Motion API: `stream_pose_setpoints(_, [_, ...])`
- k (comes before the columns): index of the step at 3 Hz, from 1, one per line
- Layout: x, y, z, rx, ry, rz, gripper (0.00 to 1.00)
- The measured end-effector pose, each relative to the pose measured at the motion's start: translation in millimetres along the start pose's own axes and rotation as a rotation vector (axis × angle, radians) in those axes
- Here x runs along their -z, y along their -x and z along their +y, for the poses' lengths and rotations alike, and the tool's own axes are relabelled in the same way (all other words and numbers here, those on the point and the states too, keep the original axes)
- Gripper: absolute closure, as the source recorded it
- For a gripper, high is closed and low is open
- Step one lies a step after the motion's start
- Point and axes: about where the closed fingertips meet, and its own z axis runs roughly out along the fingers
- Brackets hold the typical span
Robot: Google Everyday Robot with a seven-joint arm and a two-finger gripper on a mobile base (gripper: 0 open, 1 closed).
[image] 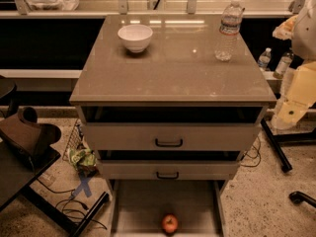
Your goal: Pick apple from bottom drawer and place on counter
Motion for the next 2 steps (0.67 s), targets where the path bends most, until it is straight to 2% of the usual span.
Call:
stream_pose_setpoints(1, [0.0, 0.0, 0.0, 0.000, 0.000, 0.000, 0.00])
stream_pose_setpoints(2, [-16.5, -5.5, 3.6, -0.005, -0.006, -0.054, 0.00])
